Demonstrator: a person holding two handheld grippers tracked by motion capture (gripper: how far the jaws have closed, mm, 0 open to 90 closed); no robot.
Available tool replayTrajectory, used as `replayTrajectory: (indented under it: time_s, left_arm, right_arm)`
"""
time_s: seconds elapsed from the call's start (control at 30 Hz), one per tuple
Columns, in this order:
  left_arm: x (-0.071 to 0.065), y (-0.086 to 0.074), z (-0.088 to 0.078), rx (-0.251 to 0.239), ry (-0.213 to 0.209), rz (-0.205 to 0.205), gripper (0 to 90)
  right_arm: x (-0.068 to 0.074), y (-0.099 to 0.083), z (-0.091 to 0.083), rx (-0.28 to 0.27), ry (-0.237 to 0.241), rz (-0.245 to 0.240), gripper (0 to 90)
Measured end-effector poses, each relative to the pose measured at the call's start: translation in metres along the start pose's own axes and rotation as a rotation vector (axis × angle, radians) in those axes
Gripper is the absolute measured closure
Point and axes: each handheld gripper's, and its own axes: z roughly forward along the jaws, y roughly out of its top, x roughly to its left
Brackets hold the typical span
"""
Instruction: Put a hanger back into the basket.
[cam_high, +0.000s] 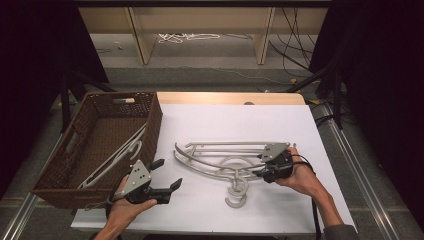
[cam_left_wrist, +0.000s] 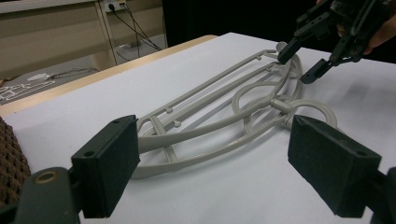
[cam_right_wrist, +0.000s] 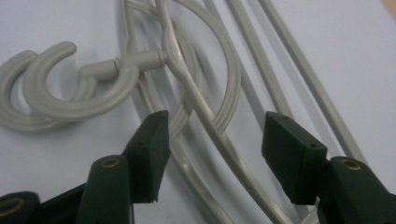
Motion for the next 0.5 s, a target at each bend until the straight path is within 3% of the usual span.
replayTrajectory:
  time_s: [0.2, 0.5]
  left_arm:
    - [0.002, 0.001, -0.001, -0.014, 0.002, -0.007, 16.5]
    - [0.000, 0.001, -0.001, -0.009, -0.006, -0.004, 16.9]
  right_arm:
    - [-0.009, 0.001, 0.013, 0.079, 0.026, -0.053, 53.4]
    - [-0.012, -0.001, 0.027, 0.130, 0.027, -0.095, 64.9]
